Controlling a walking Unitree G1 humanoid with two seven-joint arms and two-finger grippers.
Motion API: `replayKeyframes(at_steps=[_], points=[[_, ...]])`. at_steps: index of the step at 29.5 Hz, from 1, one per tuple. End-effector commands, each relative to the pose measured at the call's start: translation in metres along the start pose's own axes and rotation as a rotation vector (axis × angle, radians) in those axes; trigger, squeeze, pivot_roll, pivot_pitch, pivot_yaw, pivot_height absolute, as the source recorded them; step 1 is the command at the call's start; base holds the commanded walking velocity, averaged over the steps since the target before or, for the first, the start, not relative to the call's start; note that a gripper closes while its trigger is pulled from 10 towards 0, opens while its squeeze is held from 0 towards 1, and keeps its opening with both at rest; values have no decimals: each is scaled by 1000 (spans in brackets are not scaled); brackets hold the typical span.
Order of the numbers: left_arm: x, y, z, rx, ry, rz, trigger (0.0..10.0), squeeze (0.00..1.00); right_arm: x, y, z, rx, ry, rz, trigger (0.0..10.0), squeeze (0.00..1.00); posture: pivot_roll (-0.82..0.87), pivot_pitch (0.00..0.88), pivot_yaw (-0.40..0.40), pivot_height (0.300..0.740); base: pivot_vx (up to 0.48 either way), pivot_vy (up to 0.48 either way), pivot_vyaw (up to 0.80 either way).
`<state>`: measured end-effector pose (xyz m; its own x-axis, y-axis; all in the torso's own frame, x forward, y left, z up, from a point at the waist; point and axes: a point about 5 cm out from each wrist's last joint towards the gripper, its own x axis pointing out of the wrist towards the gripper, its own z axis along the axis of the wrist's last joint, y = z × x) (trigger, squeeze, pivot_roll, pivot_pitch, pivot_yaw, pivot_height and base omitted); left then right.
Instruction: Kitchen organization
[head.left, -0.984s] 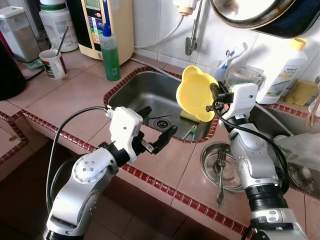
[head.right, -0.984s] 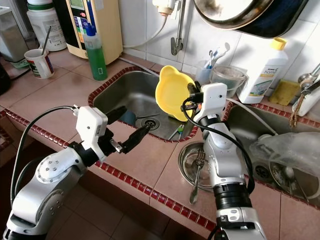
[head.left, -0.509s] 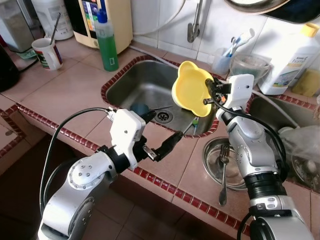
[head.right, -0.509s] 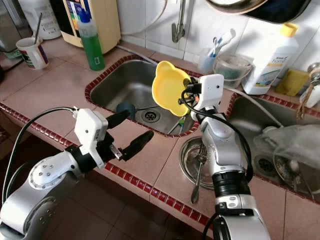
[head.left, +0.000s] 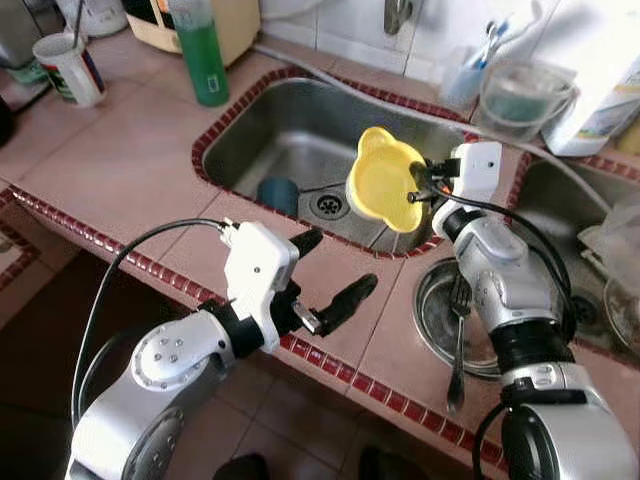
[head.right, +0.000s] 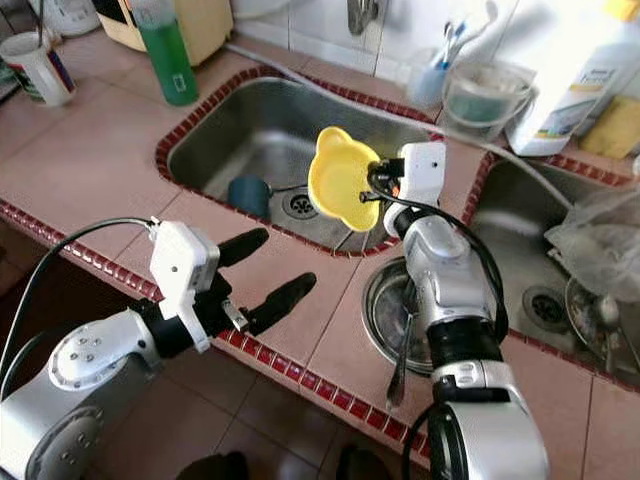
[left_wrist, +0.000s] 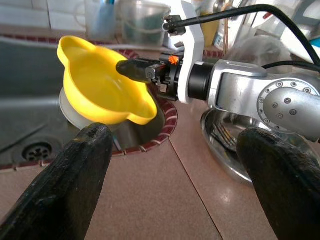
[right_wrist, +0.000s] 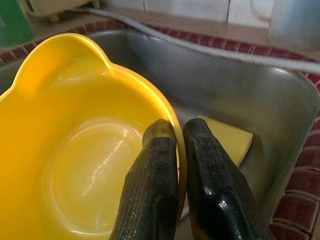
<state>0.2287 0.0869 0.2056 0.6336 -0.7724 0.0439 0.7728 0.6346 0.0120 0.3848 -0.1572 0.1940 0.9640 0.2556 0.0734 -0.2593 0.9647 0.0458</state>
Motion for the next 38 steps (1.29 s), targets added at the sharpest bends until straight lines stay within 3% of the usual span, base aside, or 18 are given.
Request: replayKeyframes(at_steps=[1,7,8,27,38], points=[[-2,-5,3,0,4,-10,10000,0,4,-1,7,13,-2,16,10000,0,27,311,9,740,0,0,0],[-1,-5,5,-12,11,-9,10000,0,6,-2,7,30,2,25,10000,4,28,309,8,740,0,0,0],[-1,-5,5,-12,10,-7,10000,0,6,-1,7,41,2,36,10000,1000,28,307,7,740,0,0,0],[1,-2,8,-4,6,7,10000,0,11,3,17,60,-40,71,10000,1000,39,280,0,740,0,0,0],[4,6,7,11,-9,44,10000,0,13,9,28,50,-124,107,10000,1000,46,230,-14,740,0,0,0]])
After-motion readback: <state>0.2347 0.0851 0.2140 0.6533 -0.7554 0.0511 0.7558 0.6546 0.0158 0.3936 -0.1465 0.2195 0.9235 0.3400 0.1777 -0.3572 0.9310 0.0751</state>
